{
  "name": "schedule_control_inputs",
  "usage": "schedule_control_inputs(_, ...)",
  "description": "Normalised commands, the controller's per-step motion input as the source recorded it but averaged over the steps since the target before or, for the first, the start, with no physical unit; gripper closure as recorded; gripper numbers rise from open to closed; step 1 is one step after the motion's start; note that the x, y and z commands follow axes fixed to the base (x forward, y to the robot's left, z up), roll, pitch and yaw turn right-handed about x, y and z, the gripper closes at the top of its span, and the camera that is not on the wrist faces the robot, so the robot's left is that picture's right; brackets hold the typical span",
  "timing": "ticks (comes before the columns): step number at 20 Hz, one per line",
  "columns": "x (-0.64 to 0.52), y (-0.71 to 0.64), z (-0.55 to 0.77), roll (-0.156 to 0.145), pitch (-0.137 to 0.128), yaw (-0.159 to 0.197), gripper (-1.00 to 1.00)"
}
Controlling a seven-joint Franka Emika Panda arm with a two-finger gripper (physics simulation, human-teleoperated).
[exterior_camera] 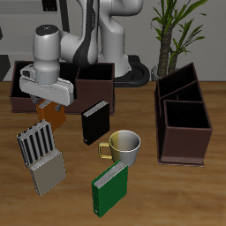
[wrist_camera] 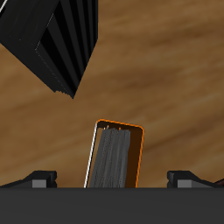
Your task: Place the orange book into the left desk caddy's right compartment
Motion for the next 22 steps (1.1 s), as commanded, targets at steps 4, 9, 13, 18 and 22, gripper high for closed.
schedule_control_inputs(4,0.08,-0.14,-0.12,-0.018,0.027,-0.039,-1.0)
schedule_control_inputs(9,0.04,0.02,-0.21,-0.015,0.032,0.001,1.0)
schedule_control_inputs(13,0.1,0.22,-0.17,0.049,0.032,0.003,1.0)
schedule_control_inputs(18,0.02,0.2,0.11,0.029,0.0,0.005,1.0)
schedule_control_inputs(22,-0.02,0.22,0.48,0.022,-0.041,0.019,1.0)
